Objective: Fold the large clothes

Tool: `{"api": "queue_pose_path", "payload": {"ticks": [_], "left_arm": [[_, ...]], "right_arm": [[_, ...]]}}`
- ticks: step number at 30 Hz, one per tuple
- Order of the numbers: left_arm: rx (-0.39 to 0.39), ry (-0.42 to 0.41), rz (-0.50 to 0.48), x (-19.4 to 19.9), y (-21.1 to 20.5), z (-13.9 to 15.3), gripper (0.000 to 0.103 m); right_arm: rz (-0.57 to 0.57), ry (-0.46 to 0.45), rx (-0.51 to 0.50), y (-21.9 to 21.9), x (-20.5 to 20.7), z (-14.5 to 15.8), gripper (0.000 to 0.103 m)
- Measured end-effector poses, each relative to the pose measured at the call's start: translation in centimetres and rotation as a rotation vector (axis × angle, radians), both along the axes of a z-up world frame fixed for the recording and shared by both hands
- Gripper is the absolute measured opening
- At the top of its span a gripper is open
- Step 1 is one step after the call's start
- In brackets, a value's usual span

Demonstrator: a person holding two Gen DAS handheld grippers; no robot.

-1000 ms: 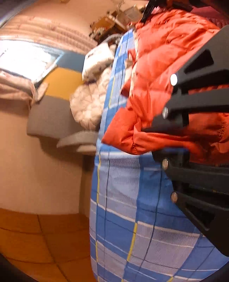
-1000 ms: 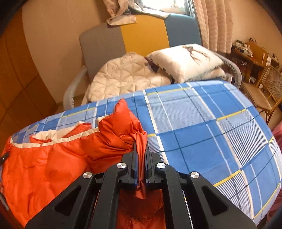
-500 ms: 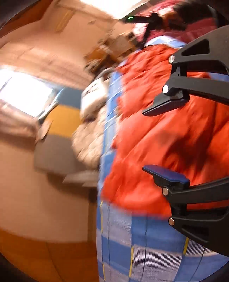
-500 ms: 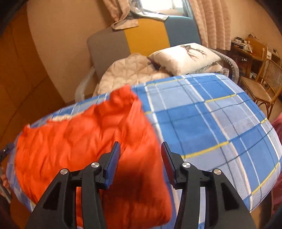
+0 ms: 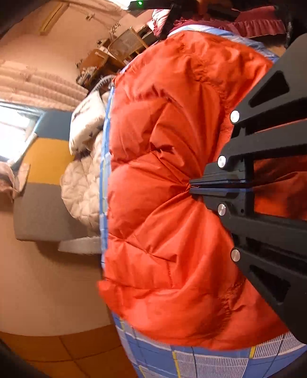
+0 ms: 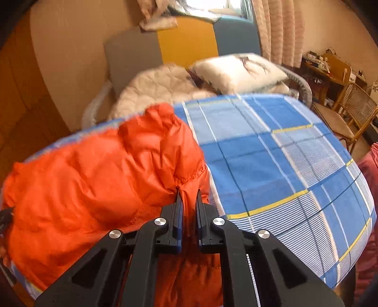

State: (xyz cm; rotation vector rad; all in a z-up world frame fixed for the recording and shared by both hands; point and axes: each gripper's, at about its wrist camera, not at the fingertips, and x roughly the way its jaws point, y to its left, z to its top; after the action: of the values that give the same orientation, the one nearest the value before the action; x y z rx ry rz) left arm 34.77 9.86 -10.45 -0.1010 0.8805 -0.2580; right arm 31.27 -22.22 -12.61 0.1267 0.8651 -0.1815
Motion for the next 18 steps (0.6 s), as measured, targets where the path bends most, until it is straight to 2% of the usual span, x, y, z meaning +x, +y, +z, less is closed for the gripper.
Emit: {"api": "queue_pose_path", "payload": {"ticks": [3,6,10,12,15,17,18], "left_arm": [[-0.022,0.007,0.039,0.4,0.2,-0.8,0.005],[-0.022,0.005,0.047,0.3,0.2,-1.1,0.005],[-0.041,-0.014,0.068,-0.6,0.7,-0.6,0.011],[-0.061,-0.038,0.090,-1.8,1.1,0.0,0.033],[-0.074,-0.078,0.117,-3.6,1.7,0.9,0.046],[-0.079,-0.096,0.137,-4.5,2.2,1.4,0.048],[-0.083,-0.106,0.147,-5.1,2.6,1.6,0.048]], "right_arm": [[-0.014,0.034,-0.012,0.3,0.6,-1.9,0.008],[-0.011,0.054,-0.035,0.5,0.6,-2.4,0.008],[-0.025,0.048,0.040,-0.6,0.2,-2.0,0.015],[-0.040,0.030,0.063,-1.2,-0.4,-1.5,0.021],[-0.051,-0.003,0.076,-1.2,-1.4,-0.4,0.033],[-0.055,-0.036,0.074,-1.0,-2.4,0.4,0.049],[-0.054,-0.045,0.075,-0.8,-2.8,0.7,0.050]]}}
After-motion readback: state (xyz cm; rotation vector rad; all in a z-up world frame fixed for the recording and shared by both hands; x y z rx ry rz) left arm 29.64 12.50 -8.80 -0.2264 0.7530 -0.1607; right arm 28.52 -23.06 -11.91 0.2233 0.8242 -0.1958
